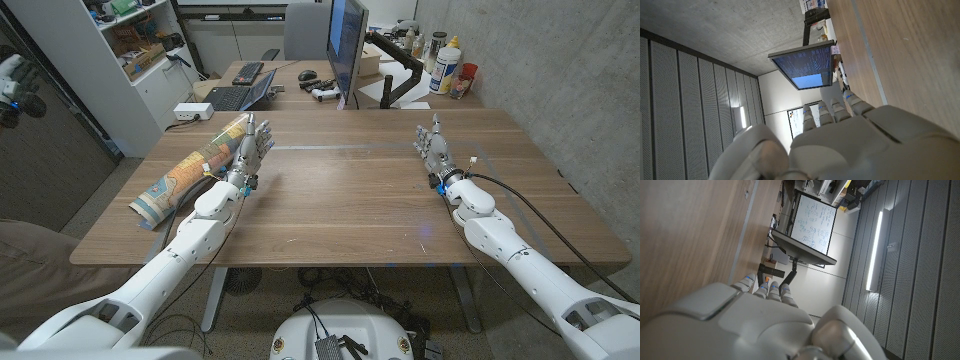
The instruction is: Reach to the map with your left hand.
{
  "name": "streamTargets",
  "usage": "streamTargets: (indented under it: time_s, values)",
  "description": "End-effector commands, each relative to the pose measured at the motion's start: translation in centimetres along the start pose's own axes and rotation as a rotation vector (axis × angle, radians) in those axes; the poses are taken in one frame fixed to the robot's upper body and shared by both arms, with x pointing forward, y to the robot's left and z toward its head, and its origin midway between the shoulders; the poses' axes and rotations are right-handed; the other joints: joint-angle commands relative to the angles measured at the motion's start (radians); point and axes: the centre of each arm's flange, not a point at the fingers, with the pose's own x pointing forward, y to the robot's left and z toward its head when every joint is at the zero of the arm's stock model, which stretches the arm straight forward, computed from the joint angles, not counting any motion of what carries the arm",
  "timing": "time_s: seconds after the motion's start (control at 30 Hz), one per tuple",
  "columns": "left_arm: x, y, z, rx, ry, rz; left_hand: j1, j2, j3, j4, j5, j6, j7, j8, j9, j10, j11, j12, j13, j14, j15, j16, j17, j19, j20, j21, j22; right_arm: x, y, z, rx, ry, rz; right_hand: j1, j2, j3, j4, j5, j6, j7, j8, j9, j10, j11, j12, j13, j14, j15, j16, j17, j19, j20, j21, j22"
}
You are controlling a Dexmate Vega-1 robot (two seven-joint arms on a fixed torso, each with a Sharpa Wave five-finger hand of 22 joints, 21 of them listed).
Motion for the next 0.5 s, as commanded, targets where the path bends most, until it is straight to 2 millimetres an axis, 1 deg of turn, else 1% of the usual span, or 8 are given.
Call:
streamTargets:
  time_s: [0.03,0.2,0.5]
  values:
    - [0.14,-0.62,0.31,0.0,-0.012,-0.006,0.009,0.0,-0.008,0.0,0.005,0.001,-0.009,0.004,0.002,-0.001,-0.004,0.004,0.003,-0.007,-0.029,0.004,0.004,0.0,0.008,0.005,0.002,0.11,0.03,0.28,-0.005,-0.006,0.006,0.0,0.009,-0.007,-0.001,0.007,-0.002,0.009,0.005,0.003,-0.007,0.001,0.004,0.003,-0.024,0.001,0.004,0.005,-0.009,0.0,0.006,0.003]
    - [-0.22,-0.65,0.03,-0.003,-0.007,-0.003,0.01,0.0,-0.009,0.0,0.005,0.002,-0.008,0.004,0.002,-0.001,-0.006,0.004,0.003,-0.008,-0.028,0.004,0.004,0.001,0.008,0.005,0.002,-0.09,-0.22,0.34,-0.007,-0.003,0.0,0.0,0.01,-0.007,-0.001,0.007,-0.002,0.01,0.005,0.003,-0.007,0.002,0.004,0.003,-0.025,0.003,0.004,0.005,-0.01,0.0,0.006,0.003]
    - [-0.54,-0.95,0.23,-0.003,-0.001,0.017,0.01,0.001,-0.009,0.0,0.005,0.003,-0.007,0.005,0.002,-0.001,-0.003,0.004,0.004,-0.011,-0.026,0.003,0.004,0.0,0.008,0.005,0.002,-0.22,-0.24,0.35,-0.01,-0.004,0.002,0.0,0.011,-0.009,-0.001,0.007,-0.002,0.008,0.005,0.003,-0.007,0.002,0.004,0.003,-0.025,0.002,0.004,0.005,-0.012,0.002,0.006,0.003]
